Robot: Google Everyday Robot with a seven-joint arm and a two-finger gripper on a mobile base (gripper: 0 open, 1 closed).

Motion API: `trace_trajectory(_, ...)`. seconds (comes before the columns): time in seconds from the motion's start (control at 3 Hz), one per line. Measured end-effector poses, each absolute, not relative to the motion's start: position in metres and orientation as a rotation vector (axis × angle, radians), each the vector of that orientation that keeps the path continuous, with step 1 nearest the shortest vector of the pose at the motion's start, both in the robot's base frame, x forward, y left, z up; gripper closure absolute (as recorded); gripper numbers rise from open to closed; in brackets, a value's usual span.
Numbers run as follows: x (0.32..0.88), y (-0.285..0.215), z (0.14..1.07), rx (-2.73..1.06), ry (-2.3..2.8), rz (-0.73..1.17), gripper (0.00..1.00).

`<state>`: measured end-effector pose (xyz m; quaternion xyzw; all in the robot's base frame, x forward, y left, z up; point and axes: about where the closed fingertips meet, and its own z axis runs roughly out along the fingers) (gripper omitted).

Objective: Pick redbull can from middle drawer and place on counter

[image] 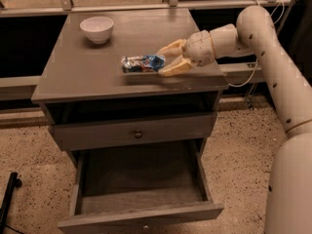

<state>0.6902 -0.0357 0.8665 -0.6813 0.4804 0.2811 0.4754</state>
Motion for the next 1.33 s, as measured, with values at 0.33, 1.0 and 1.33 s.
trace_trajectory(0.33,0.708,-0.024,0.854,-1.563,1.332,0.756,1.00)
trace_trajectory(1.0,0.717,-0.021,0.840,-1.476,1.470,0.789,0.74)
trace_trajectory(1.33,0.717,-0.021,0.840,-1.476,1.470,0.789,0.51)
